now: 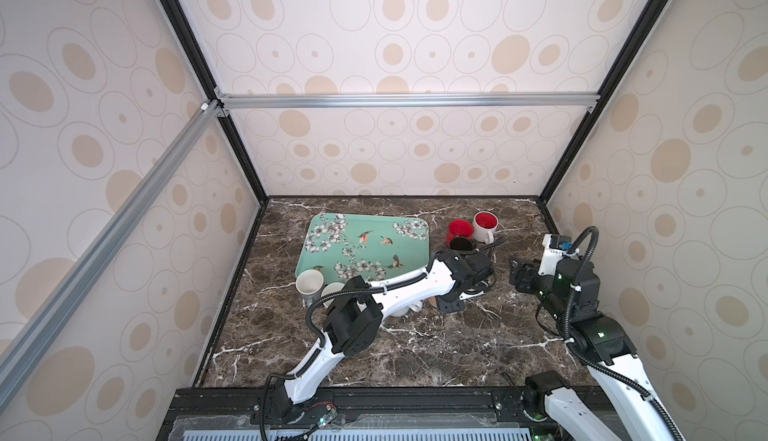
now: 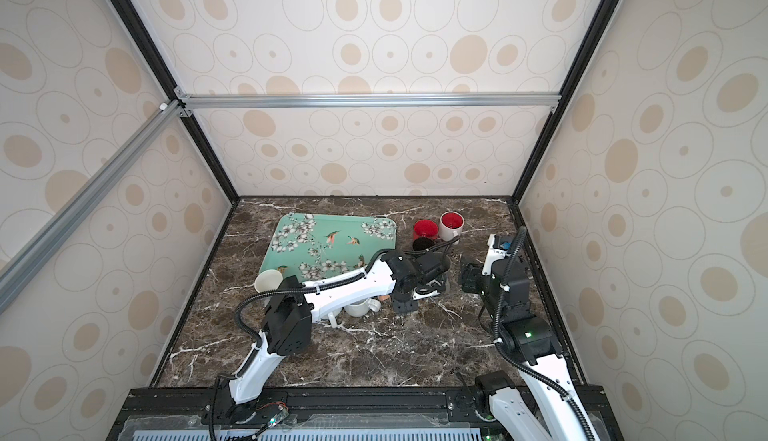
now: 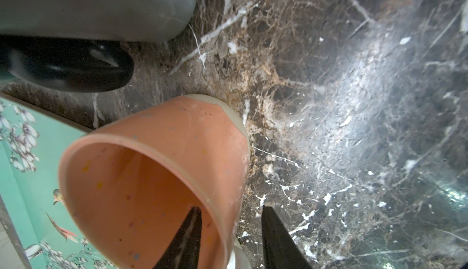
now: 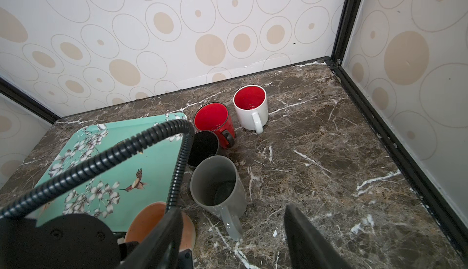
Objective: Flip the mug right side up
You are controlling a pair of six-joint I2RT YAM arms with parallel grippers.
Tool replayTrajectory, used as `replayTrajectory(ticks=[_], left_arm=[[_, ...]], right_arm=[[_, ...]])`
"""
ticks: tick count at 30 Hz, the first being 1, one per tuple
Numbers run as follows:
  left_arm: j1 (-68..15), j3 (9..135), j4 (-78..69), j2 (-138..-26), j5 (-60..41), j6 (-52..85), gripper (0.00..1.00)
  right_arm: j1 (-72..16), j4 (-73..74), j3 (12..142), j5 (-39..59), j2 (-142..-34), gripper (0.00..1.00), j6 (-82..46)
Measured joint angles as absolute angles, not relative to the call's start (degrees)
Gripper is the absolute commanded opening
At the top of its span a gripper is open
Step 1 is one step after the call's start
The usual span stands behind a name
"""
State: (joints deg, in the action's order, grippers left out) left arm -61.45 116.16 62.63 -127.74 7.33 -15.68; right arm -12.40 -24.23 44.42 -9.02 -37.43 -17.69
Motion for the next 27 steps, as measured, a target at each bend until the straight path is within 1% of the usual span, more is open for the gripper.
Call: replayTrajectory(ticks=[9, 11, 15, 18, 20, 23, 25, 27], left_arm=[[-61.45, 116.25, 62.02, -122.08, 8.71, -15.70, 0.44], [-61.45, 116.27, 61.52, -120.18, 9.30, -15.70, 0.44], [-61.23, 115.42, 59.05, -116.16, 11.14, -15.77, 0.50], [-60.77, 111.35, 55.90, -111.68, 13.32, -15.94, 0.54], [-60.23, 107.50, 53.67, -108.40, 14.70, -15.99, 0.56], [-58.61, 101.19, 49.98, -103.59, 16.47, -16.01, 0.67], [-57.17, 96.66, 47.13, -100.42, 17.61, -16.03, 0.72], [-55.75, 92.62, 44.66, -97.51, 18.48, -15.94, 0.76]], right_arm=[[-12.40, -24.43, 44.42, -9.34, -36.93, 0.67, -17.15], [-12.40, -24.43, 44.42, -9.76, -36.82, 0.69, -16.82], [-12.40, -24.45, 44.42, -11.22, -36.84, 0.72, -15.66], [-12.40, -24.45, 44.42, -12.86, -37.06, 0.76, -13.78], [-12.40, -24.45, 44.45, -14.44, -37.67, 0.83, -12.32], [-12.40, -24.36, 44.45, -16.78, -39.35, 0.90, -9.91], [-12.40, -24.16, 44.45, -18.26, -41.36, 0.95, -8.60], [-12.34, -23.75, 44.38, -19.81, -43.48, 0.98, -7.66]])
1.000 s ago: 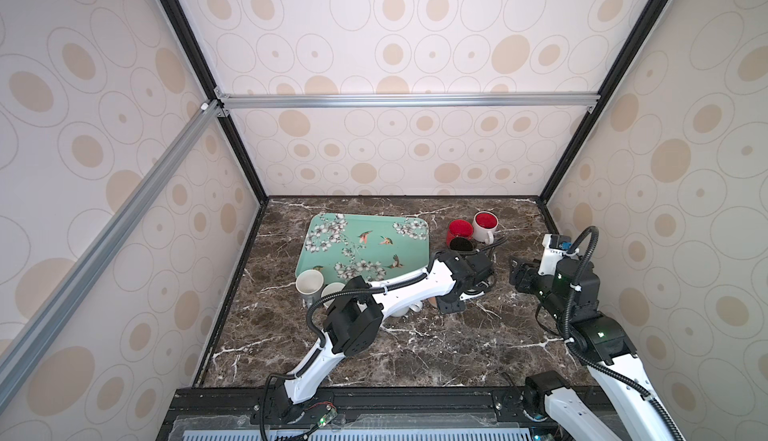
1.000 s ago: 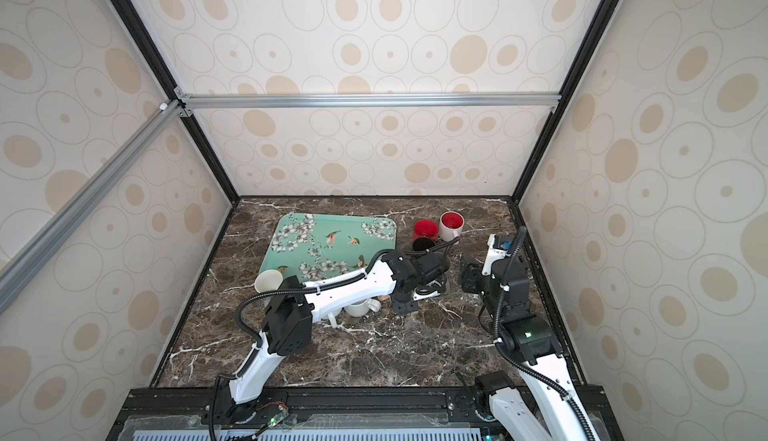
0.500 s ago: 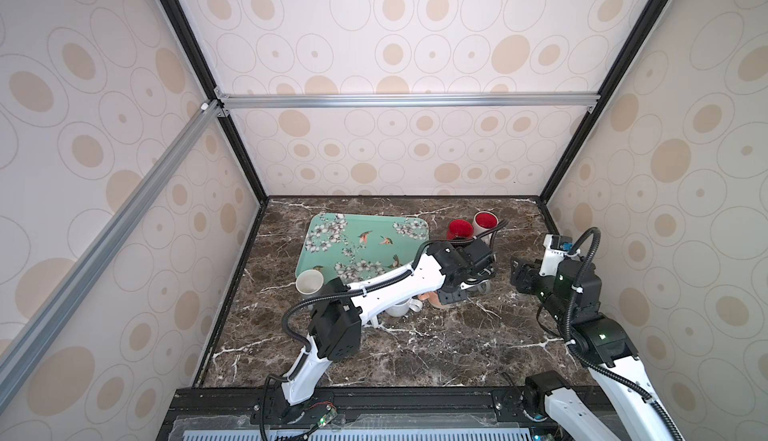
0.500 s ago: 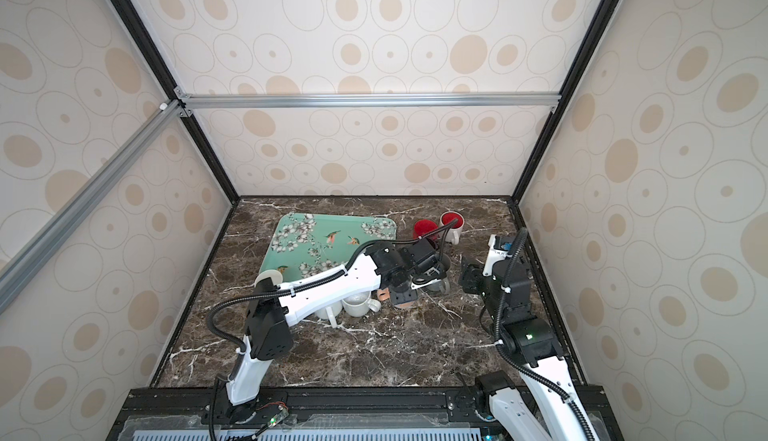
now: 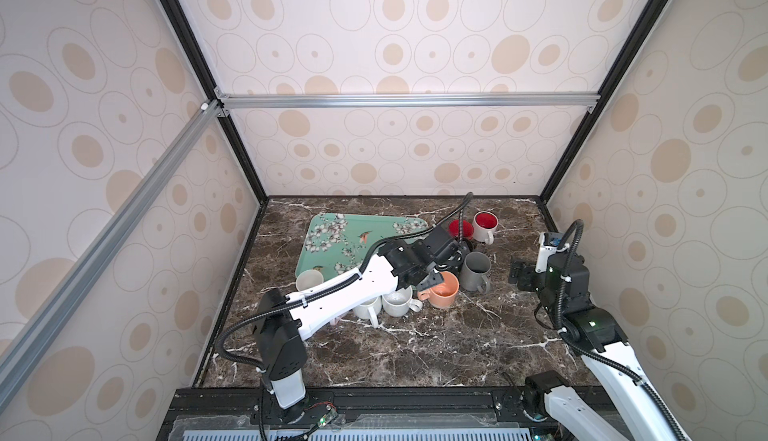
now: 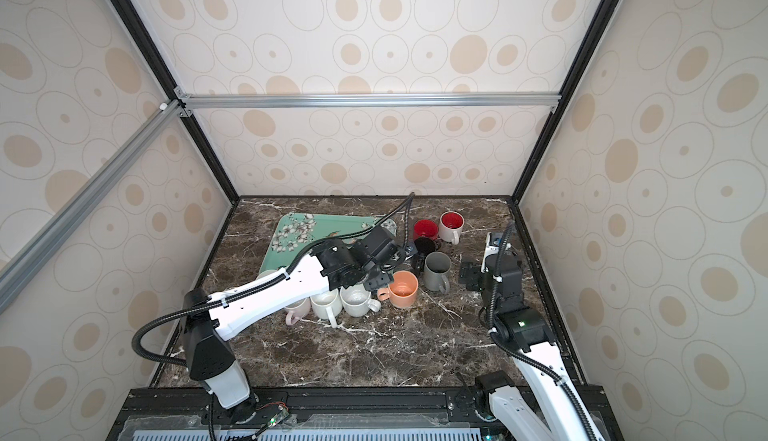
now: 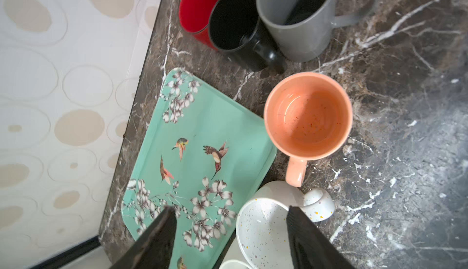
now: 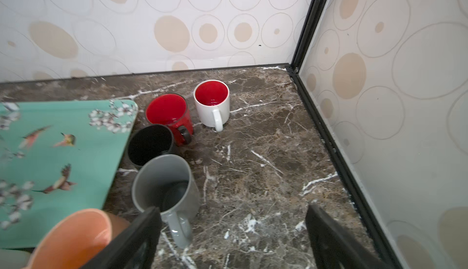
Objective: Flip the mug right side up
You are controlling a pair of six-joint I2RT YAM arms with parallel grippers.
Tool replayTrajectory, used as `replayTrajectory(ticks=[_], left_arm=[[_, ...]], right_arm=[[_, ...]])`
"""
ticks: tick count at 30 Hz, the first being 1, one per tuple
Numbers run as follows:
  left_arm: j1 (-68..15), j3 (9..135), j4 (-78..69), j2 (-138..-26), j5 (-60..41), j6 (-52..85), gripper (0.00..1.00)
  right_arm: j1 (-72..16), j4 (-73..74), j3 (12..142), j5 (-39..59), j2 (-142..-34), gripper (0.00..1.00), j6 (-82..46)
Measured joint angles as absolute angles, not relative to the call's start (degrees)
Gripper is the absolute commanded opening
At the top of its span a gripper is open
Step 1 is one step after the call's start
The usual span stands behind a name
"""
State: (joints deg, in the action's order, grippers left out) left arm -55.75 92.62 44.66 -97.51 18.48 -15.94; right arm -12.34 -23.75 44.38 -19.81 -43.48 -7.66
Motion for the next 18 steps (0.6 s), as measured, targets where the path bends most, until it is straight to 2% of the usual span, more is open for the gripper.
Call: replayTrajectory(ticks=[8, 13, 18], left_arm=[[-46.41, 78.85, 34.87, -85.58, 20.18, -12.05, 0.88], [-38.02, 69.54, 27.66, -76.01, 20.21, -7.31, 0.98], [-29.21, 61.41, 21.71, -66.46, 17.41, -2.98, 1.00]], right_arm=[[-10.24, -21.37, 43.31, -22.96, -50.06, 1.00, -6.31], [-5.63, -17.74, 41.10, -20.93, -51.53, 1.00, -8.80], [-1.61, -13.82, 37.34, -17.89, -53.91, 1.00, -12.53]])
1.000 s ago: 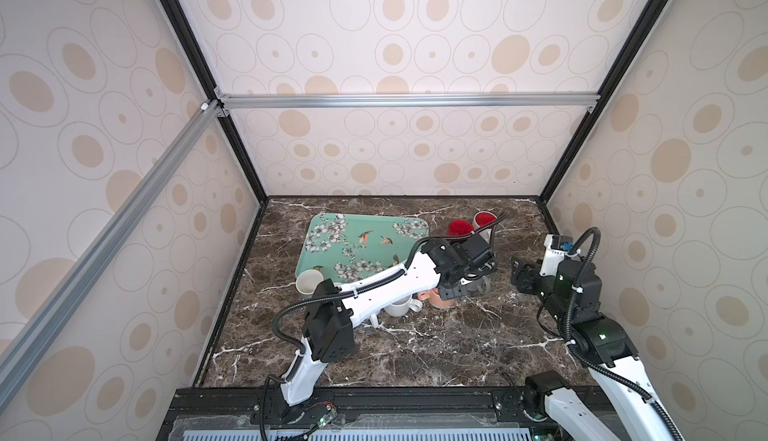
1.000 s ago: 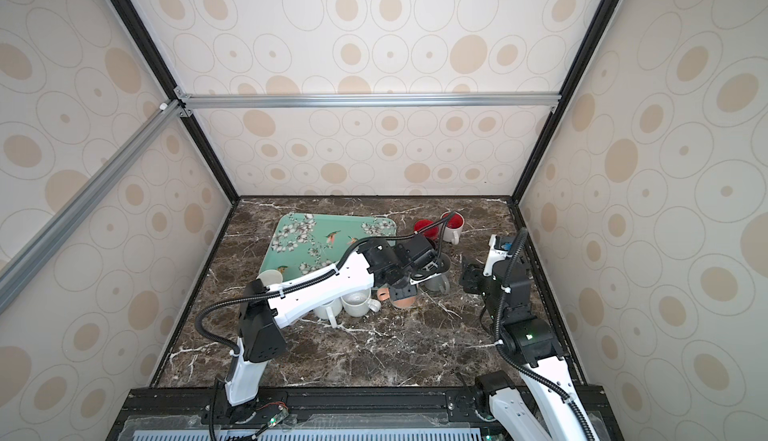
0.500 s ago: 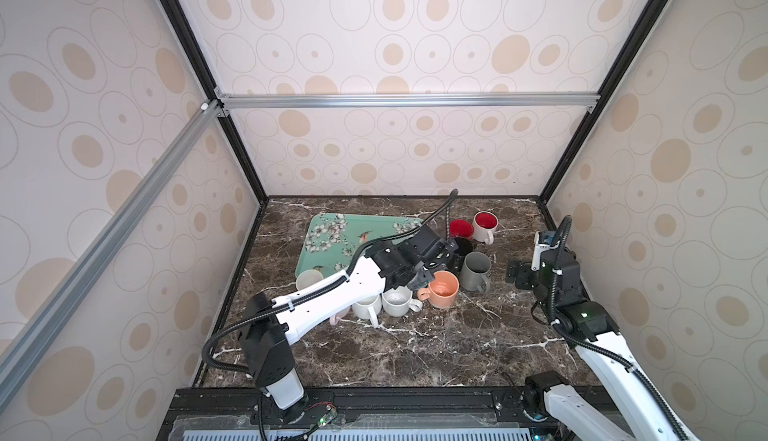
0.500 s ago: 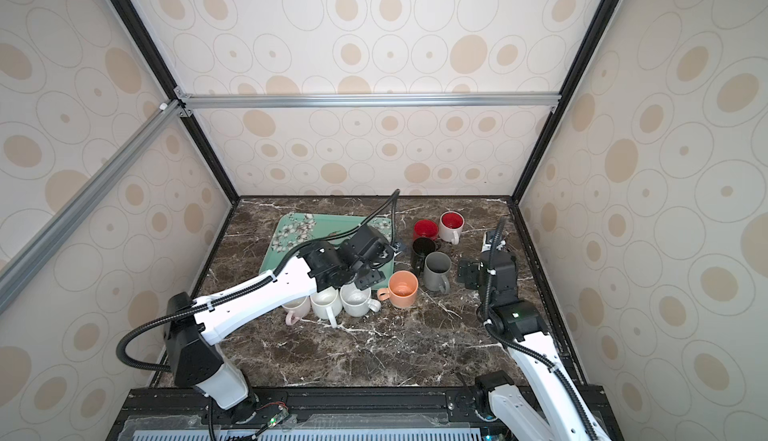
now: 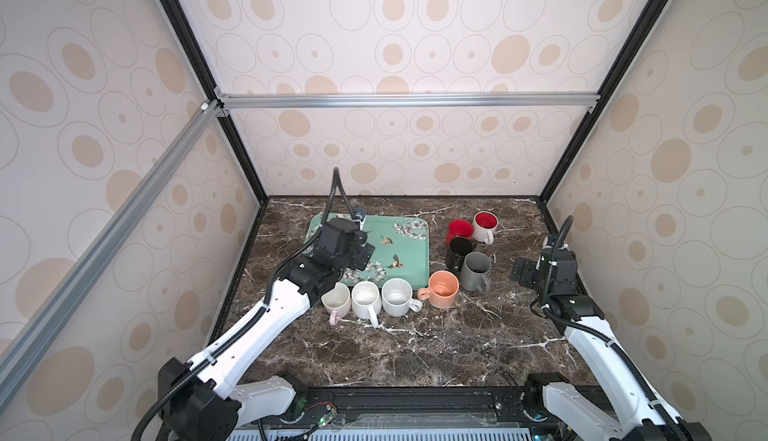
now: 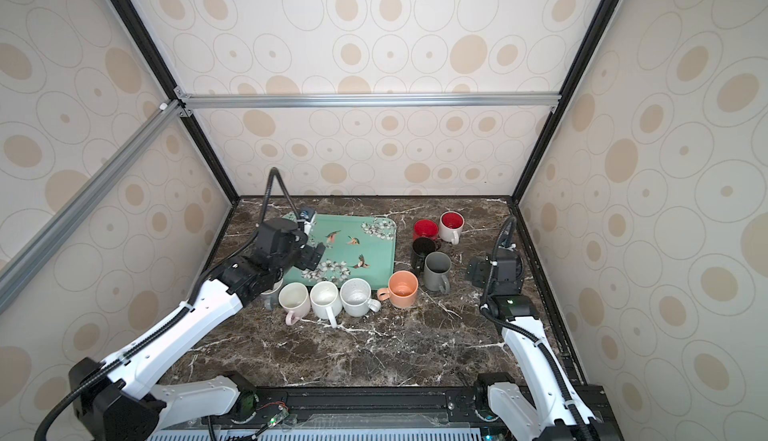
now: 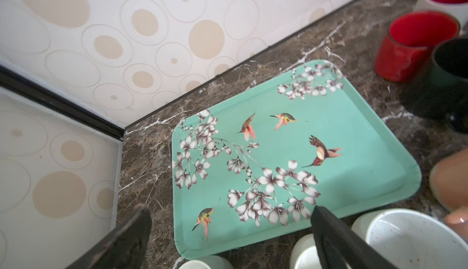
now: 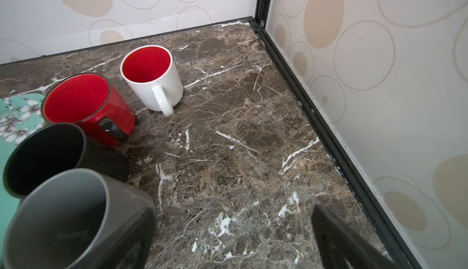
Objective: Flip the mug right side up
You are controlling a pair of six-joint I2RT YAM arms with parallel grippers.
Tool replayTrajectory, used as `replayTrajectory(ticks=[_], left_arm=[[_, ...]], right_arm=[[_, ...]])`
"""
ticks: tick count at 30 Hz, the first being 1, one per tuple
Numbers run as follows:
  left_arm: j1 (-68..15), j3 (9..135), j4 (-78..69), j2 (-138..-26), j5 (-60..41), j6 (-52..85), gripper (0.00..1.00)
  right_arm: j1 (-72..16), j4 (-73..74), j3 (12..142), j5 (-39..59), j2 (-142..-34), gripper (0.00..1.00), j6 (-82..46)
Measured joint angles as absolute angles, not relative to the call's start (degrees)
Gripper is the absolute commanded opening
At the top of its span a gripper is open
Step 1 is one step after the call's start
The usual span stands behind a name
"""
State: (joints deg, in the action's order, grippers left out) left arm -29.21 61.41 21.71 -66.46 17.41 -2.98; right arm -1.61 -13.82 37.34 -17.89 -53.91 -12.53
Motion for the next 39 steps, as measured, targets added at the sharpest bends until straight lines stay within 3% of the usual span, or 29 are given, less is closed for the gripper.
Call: replayTrajectory(ticks=[9, 16, 29, 39], left_arm=[[-10.57, 52.66, 15.73, -60.45, 5.80, 5.96, 1.00], [-1.13, 46.26, 10.31, -57.87, -1.17, 12.60, 1.00], [5.45, 37.45, 2.07, -55.05, -5.45, 16.78, 1.00], [6.37, 26.87, -7.25, -53.32, 1.87, 16.58, 1.00]], right_arm=[[-0.93, 4.45, 24.67, -14.68, -58.43, 1.00, -14.74], [-0.84, 16.12, 23.16, -14.02, -63.72, 1.00, -13.32], [-0.62, 34.76, 16.19, -11.25, -70.08, 1.00, -10.96], [-0.62, 38.15, 16.67, -7.07, -72.23, 1.00, -9.32]])
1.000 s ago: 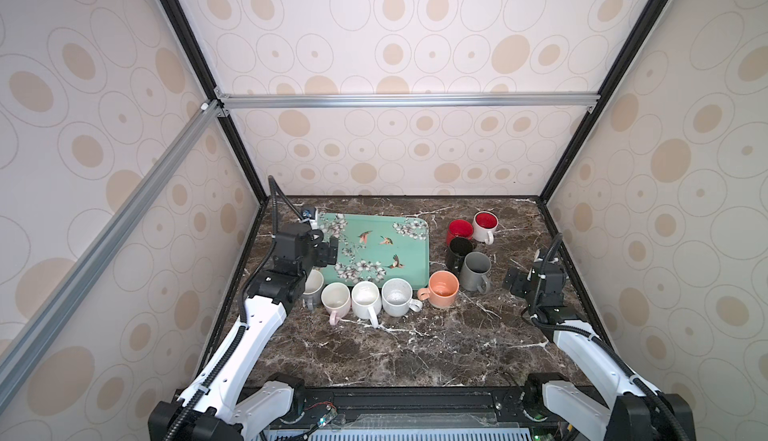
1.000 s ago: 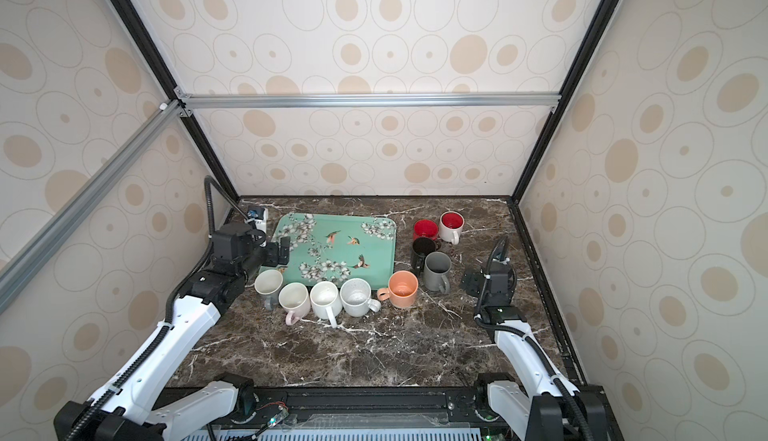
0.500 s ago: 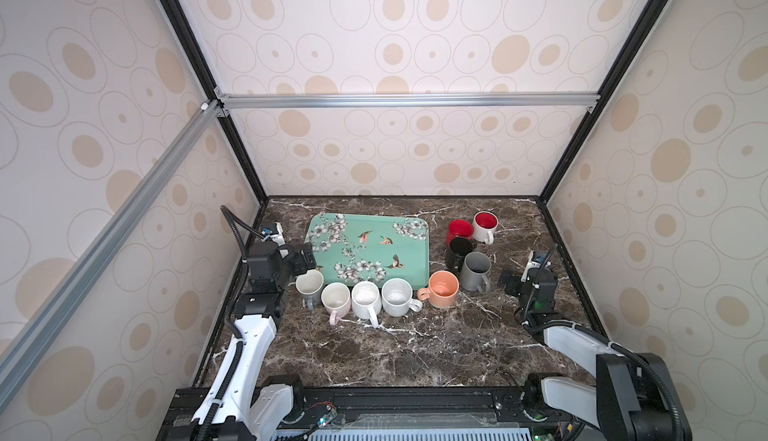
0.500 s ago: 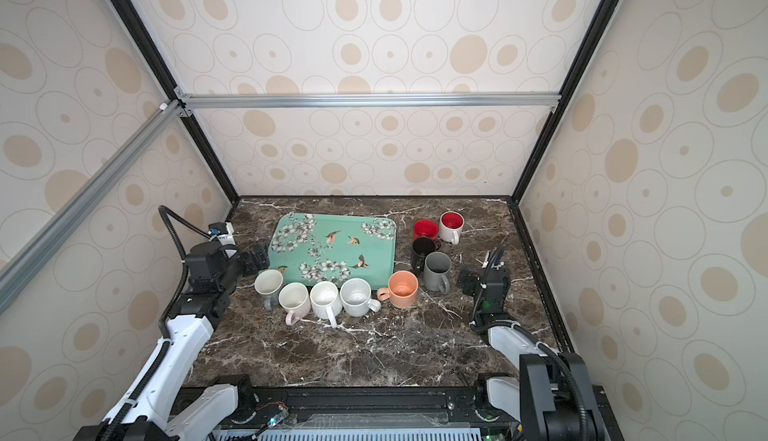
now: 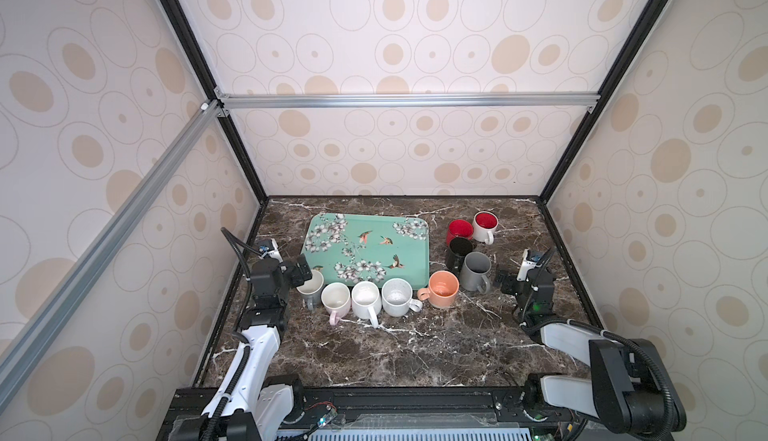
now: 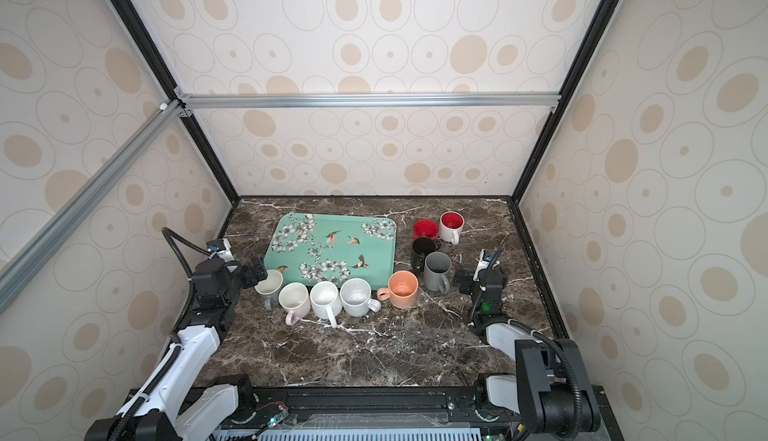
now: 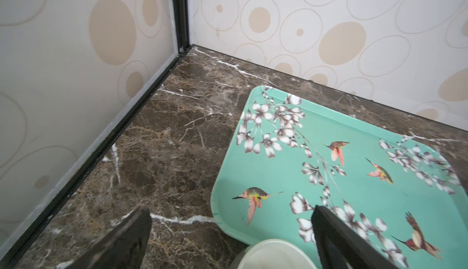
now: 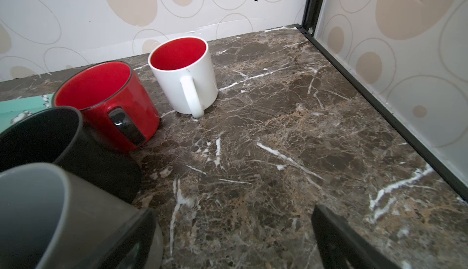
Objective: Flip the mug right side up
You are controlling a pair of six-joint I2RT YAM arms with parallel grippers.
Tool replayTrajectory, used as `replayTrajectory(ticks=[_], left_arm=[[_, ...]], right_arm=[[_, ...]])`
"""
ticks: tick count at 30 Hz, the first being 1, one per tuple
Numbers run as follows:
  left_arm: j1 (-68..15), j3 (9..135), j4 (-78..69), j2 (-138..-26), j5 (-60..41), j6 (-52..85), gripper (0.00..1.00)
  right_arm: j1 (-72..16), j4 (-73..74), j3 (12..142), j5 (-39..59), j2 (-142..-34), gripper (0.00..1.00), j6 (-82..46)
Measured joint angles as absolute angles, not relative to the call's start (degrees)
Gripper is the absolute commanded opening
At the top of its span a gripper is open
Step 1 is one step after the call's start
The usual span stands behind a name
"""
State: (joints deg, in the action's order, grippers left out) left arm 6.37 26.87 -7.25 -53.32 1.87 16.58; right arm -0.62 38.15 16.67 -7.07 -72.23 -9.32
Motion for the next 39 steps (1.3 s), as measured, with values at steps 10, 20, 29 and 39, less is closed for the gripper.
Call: replayTrajectory(ticks=[10, 20, 29, 39], left_arm=[[17.21, 25.58, -13.74, -60.66, 0.05, 16.43, 1.00], [22.85, 18.15, -20.95, -58.76, -1.80, 15.66, 1.00], [23.57, 17.89, -23.83, -68.77, -6.79, 14.20, 1.00], [17.69, 15.88, -31.00, -69.12, -6.24, 13.39, 1.00]], right_arm=[[-0.62, 38.63, 17.08, -4.69, -72.64, 1.00, -8.12], [-0.62, 38.96, 17.52, -4.54, -73.45, 1.00, -6.61], [-0.62, 39.48, 19.29, -4.49, -75.57, 1.00, -4.75], [-0.62, 47.46, 18.79, -6.44, -82.15, 1.00, -3.75]])
